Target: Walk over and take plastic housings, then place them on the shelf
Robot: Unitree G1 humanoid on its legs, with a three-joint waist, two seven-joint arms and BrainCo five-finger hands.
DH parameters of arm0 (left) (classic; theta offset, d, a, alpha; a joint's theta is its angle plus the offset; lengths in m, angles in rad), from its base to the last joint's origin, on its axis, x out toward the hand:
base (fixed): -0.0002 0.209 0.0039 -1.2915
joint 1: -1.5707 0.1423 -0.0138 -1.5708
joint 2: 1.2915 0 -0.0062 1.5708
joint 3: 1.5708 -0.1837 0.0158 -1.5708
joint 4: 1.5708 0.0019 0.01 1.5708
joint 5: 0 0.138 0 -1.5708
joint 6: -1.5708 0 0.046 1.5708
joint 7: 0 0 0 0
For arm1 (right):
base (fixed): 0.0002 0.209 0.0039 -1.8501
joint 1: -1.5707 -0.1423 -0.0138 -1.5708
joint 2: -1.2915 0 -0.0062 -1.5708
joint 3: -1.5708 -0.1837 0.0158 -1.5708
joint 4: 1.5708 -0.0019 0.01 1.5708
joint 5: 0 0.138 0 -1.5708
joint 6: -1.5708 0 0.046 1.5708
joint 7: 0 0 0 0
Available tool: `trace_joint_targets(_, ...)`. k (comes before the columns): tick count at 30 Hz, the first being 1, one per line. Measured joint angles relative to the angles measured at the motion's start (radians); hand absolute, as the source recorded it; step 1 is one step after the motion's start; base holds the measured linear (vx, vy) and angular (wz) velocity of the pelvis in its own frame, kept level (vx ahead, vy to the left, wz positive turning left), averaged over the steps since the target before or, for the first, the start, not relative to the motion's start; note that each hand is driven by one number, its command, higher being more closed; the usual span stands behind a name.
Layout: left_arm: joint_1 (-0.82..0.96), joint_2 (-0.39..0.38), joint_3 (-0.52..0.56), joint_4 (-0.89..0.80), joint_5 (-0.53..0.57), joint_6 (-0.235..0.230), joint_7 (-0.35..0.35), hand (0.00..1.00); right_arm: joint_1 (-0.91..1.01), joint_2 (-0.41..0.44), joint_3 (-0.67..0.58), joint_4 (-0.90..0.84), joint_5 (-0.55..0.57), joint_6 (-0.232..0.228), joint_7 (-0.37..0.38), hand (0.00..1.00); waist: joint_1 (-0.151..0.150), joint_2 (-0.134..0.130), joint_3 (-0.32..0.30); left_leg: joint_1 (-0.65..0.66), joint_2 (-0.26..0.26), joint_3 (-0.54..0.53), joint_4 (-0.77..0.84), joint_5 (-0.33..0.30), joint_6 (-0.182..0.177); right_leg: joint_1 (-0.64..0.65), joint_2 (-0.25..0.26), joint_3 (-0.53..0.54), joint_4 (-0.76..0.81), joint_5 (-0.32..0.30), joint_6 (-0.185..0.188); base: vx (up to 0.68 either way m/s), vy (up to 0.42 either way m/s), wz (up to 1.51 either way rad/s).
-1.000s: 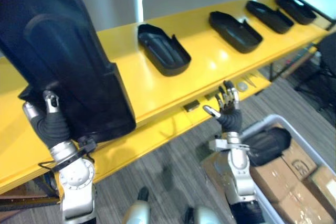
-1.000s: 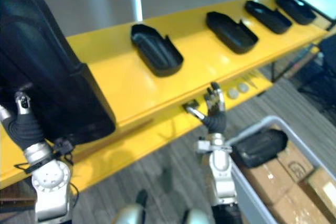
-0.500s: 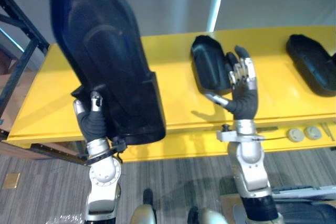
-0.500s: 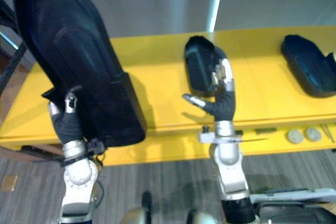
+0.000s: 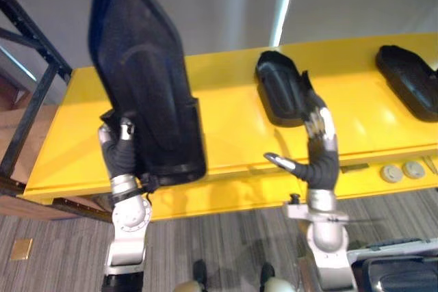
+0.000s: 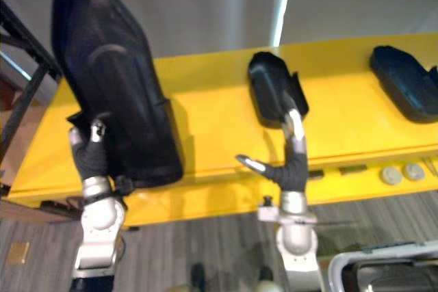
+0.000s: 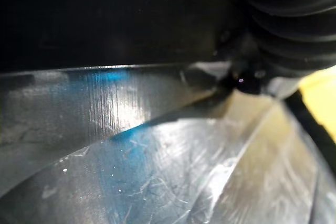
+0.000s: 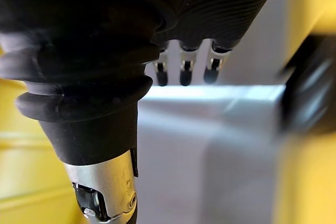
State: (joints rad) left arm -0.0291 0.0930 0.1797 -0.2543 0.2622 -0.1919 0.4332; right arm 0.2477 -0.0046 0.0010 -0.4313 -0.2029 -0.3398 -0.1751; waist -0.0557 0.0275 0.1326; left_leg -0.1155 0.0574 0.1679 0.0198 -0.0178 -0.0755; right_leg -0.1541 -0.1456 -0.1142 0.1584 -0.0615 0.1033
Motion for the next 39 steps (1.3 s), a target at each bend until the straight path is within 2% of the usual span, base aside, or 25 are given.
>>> trace_joint_targets(3,-0.001,0.0,0.042,0.001,0.016,0.012,0.002,1.0,0.083,0.022,-0.102,0.015,-0.009,0.002,-0.006,0.0,-0.028,-0.001,-0.002,0.012,0.001,0.018,-0.021,0.005,0.0,0.002,0.007,0.02,-0.03,0.016,0.004,0.07,0.005,-0.26)
trace_joint_targets(6,-0.001,0.0,0.055,0.018,0.021,0.023,0.003,1.0,0.151,0.062,-0.2,0.101,-0.01,0.005,-0.027,0.0,-0.046,0.0,-0.004,0.032,0.004,0.046,-0.048,0.006,0.0,0.002,0.015,0.045,-0.05,0.026,0.005,0.06,0.001,-0.25)
trace_joint_targets(8,-0.001,0.0,0.063,0.031,0.021,0.032,0.003,1.0,0.181,0.085,-0.249,0.222,-0.011,0.024,-0.049,0.0,-0.057,-0.001,-0.007,0.049,0.004,0.061,-0.064,0.006,0.0,0.002,0.018,0.061,-0.05,0.027,0.006,0.06,0.007,-0.16)
trace_joint_targets(10,-0.01,0.002,0.09,0.044,0.02,0.046,0.003,1.0,0.194,0.09,-0.263,0.316,-0.01,0.039,-0.06,0.0,-0.07,0.0,-0.007,0.049,0.004,0.062,-0.065,0.006,0.0,0.001,0.019,0.062,-0.05,0.029,0.009,0.02,0.002,-0.05)
trace_joint_targets(15,-0.069,0.056,0.129,0.129,-0.001,0.09,-0.005,1.0,0.211,0.097,-0.276,0.53,-0.008,0.063,-0.054,0.0,-0.07,0.001,-0.008,0.051,0.012,0.067,-0.067,0.006,-0.001,0.002,0.027,0.064,-0.062,0.053,0.008,-0.01,-0.004,-0.04)
trace_joint_targets(17,-0.114,0.092,0.123,0.196,-0.029,0.114,-0.006,1.0,0.207,0.091,-0.276,0.611,-0.008,0.066,-0.04,0.0,-0.068,0.001,-0.008,0.048,0.011,0.065,-0.061,0.006,-0.001,0.002,0.027,0.066,-0.063,0.059,0.004,-0.02,0.003,0.01)
trace_joint_targets(18,-0.167,0.122,0.121,0.276,-0.03,0.143,-0.01,1.0,0.199,0.09,-0.276,0.698,-0.007,0.082,-0.038,0.0,-0.068,0.001,-0.009,0.046,0.01,0.061,-0.062,0.009,0.0,0.001,0.026,0.066,-0.063,0.061,0.002,-0.04,0.001,0.02)
trace_joint_targets(24,-0.328,0.211,0.08,0.519,-0.07,0.219,-0.039,1.0,0.155,0.07,-0.274,0.893,0.007,0.124,-0.021,0.0,-0.07,0.002,-0.008,0.043,0.011,0.058,-0.064,0.016,-0.005,-0.002,0.027,0.074,-0.063,0.061,0.002,-0.04,-0.012,0.0)
trace_joint_targets(30,-0.521,0.298,-0.004,0.748,-0.132,0.236,-0.093,1.0,0.104,0.041,-0.273,0.987,0.038,0.151,-0.019,0.0,-0.076,0.008,0.001,0.019,0.01,0.057,-0.064,0.032,-0.003,-0.027,0.027,0.087,-0.059,0.064,-0.002,-0.03,-0.012,0.0)
trace_joint_targets(33,-0.626,0.332,-0.054,0.904,-0.179,0.239,-0.128,1.0,0.088,0.036,-0.269,1.023,0.073,0.16,-0.016,0.0,-0.09,0.008,0.008,0.012,0.009,0.057,-0.063,0.038,-0.001,-0.035,0.027,0.087,-0.054,0.064,-0.002,0.0,0.0,0.0)
trace_joint_targets(35,-0.731,0.361,-0.099,1.004,-0.187,0.242,-0.157,1.0,0.065,0.031,-0.247,1.043,0.077,0.163,-0.013,0.0,-0.099,0.004,0.05,0.012,0.005,0.056,-0.063,0.043,0.002,-0.038,0.024,0.088,-0.048,0.064,-0.002,0.0,0.0,0.0)
trace_joint_targets(39,-0.827,0.372,-0.115,1.086,-0.185,0.247,-0.182,1.0,0.041,0.025,-0.241,1.052,0.113,0.163,0.002,0.0,-0.115,0.004,0.084,0.01,0.001,0.058,-0.065,0.045,0.002,-0.042,0.022,0.09,-0.047,0.064,-0.002,0.0,0.0,-0.01)
